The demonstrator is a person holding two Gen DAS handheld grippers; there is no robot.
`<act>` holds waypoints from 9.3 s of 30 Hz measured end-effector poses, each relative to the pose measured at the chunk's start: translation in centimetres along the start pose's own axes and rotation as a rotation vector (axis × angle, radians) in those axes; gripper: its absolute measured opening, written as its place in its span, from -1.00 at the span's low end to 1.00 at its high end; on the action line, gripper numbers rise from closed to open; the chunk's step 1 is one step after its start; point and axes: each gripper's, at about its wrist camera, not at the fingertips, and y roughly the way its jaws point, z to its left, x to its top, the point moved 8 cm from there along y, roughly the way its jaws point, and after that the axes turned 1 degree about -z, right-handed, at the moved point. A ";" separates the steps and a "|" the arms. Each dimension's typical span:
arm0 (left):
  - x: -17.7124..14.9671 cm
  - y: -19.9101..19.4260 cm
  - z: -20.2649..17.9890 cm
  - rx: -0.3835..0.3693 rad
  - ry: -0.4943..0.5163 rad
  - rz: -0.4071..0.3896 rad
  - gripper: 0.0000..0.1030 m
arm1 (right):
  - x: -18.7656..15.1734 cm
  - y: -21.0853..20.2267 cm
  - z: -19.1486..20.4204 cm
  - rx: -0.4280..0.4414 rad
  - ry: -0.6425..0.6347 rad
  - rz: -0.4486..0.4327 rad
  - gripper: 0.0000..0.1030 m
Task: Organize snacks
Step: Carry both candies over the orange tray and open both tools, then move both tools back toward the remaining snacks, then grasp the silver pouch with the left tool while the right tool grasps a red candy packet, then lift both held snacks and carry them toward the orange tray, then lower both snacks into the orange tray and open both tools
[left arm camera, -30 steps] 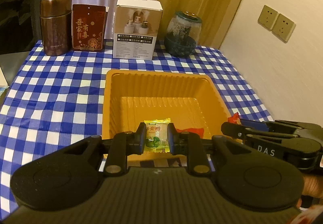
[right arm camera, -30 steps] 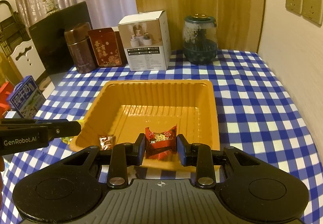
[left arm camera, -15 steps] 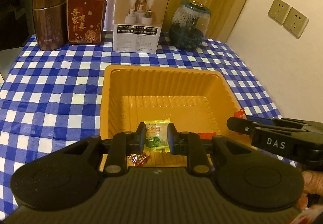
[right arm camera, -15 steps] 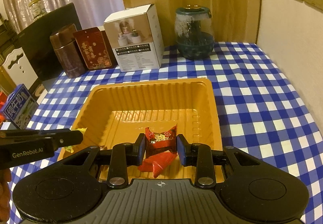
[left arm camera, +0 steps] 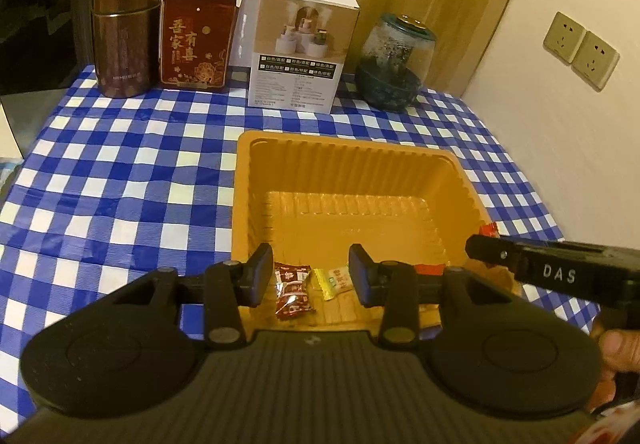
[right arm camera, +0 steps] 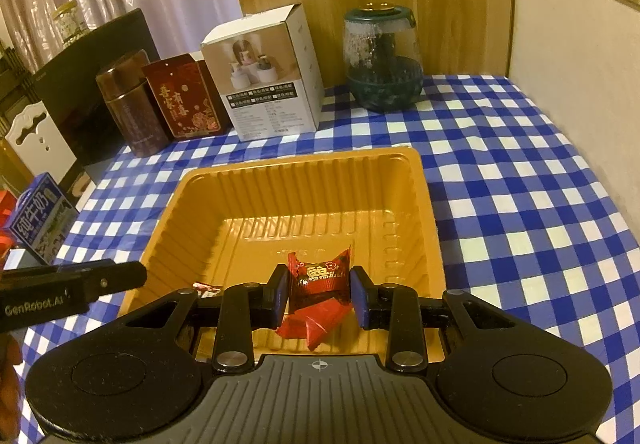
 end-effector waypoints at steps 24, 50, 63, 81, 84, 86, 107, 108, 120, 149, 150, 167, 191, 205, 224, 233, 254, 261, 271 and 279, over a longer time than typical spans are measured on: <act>-3.0 -2.1 0.2 0.001 0.001 -0.002 -0.13 | -1.2 -1.8 -1.3 0.020 0.119 -0.041 0.13; -10.7 -12.0 -3.5 -0.018 -0.023 -0.024 0.07 | -10.5 -12.9 -0.1 -0.086 0.112 -0.006 0.13; -14.2 -14.1 -2.9 -0.002 -0.018 0.003 0.12 | -14.3 -15.2 0.1 -0.104 0.125 0.014 0.13; -15.7 -12.9 -1.9 0.017 0.034 0.042 0.30 | -17.7 -14.8 -0.2 -0.083 0.199 0.038 0.27; -15.8 -11.9 -2.3 0.011 0.077 0.062 0.30 | -17.7 -14.3 -0.1 -0.081 0.197 0.045 0.27; -15.8 -11.2 -2.7 -0.005 0.113 0.078 0.30 | -17.8 -13.8 -0.2 -0.084 0.196 0.051 0.28; -15.4 -2.6 -6.5 -0.185 0.540 0.143 -0.16 | -17.7 -9.1 -1.8 -0.097 0.213 0.072 0.27; -15.4 -2.2 -6.7 -0.192 0.557 0.143 -0.17 | -17.7 -8.9 -1.8 -0.095 0.213 0.071 0.27; -14.9 0.8 -8.5 -0.263 0.644 0.163 -0.24 | -17.2 -7.8 -2.6 -0.109 0.228 0.071 0.27; -16.5 -2.9 -2.0 -0.035 0.214 0.194 -0.48 | -15.6 -3.1 1.2 -0.024 0.237 0.080 0.17; -16.5 -2.9 -2.0 -0.036 0.210 0.193 -0.48 | -15.5 -2.7 1.3 -0.031 0.231 0.083 0.13; -16.7 -3.6 -2.5 -0.060 0.230 0.170 -0.30 | -17.1 -4.9 0.6 -0.017 -0.011 0.147 -0.24; -17.0 -2.6 -3.5 -0.082 0.360 0.146 -0.13 | -18.1 -4.0 1.6 -0.137 -0.057 0.074 -0.33; -17.6 -2.6 -3.1 -0.053 0.322 0.192 -0.45 | -18.1 -5.5 1.6 -0.111 -0.037 0.065 -0.43; -17.6 -7.9 -2.8 -0.012 0.176 0.141 -0.46 | -18.3 -9.7 2.4 -0.087 -0.014 0.040 -0.44; -16.0 -9.9 -3.5 -0.011 0.154 0.092 -0.46 | -16.9 -11.6 3.4 -0.071 -0.022 -0.003 -0.44; -13.5 -11.4 -4.4 -0.008 0.101 0.041 -0.46 | -14.9 -13.2 3.8 -0.058 -0.028 -0.046 -0.44; -13.1 -11.3 -4.4 -0.008 0.092 0.041 -0.46 | -14.5 -13.1 3.5 -0.057 -0.027 -0.045 -0.44; -10.4 -9.8 -4.4 -0.023 0.068 0.022 -0.46 | -11.1 -11.6 2.5 -0.049 -0.019 -0.061 -0.44; -6.2 -7.5 -4.1 -0.022 0.067 -0.009 -0.46 | -6.2 -9.2 1.4 -0.045 -0.038 -0.084 -0.44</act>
